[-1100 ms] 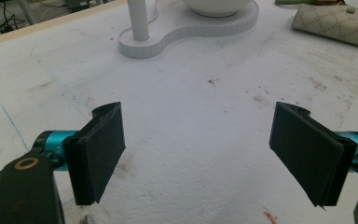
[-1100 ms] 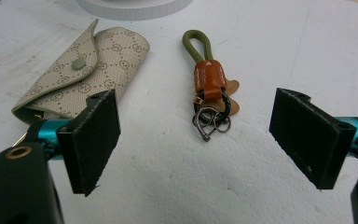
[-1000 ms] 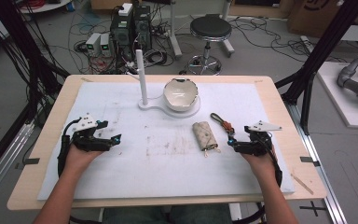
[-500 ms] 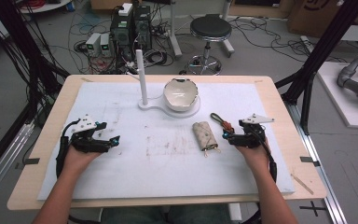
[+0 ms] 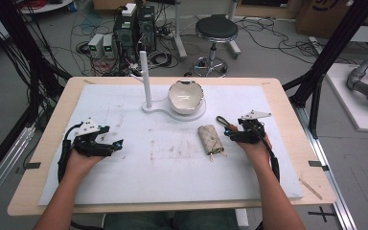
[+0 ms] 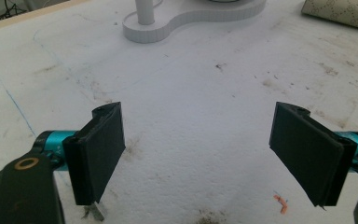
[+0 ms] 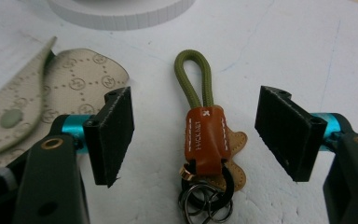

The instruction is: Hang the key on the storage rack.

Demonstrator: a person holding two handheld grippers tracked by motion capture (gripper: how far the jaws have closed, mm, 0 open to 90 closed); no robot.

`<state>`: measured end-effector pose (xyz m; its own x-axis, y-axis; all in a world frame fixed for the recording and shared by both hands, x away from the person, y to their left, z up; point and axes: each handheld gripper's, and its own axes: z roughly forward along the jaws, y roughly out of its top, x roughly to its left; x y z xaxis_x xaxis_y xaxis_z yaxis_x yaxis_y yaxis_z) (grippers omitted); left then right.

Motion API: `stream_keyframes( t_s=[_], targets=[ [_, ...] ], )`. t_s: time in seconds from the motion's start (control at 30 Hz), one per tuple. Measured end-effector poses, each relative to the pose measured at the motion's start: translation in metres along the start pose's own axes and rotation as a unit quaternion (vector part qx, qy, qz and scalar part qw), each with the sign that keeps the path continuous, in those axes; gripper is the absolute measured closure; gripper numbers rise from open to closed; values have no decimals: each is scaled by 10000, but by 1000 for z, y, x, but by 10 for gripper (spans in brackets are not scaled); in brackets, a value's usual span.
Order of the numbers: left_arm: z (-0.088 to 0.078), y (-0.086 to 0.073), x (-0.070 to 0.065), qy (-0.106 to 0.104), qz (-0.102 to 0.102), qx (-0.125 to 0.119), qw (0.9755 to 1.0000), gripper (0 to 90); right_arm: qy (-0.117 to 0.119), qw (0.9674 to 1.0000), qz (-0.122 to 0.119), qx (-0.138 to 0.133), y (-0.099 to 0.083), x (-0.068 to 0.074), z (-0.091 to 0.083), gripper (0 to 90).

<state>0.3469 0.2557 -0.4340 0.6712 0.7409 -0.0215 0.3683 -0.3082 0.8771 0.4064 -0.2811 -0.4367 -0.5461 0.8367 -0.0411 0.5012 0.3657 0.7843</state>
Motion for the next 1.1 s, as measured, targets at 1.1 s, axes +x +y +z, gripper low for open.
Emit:
stream_keyframes(
  t_s=[1.1],
  targets=[
    [1, 0, -1, -36, -20, 37, 10000, 182, -180, 9997, -95, 125, -1, -5, -1, 718]
  ],
)
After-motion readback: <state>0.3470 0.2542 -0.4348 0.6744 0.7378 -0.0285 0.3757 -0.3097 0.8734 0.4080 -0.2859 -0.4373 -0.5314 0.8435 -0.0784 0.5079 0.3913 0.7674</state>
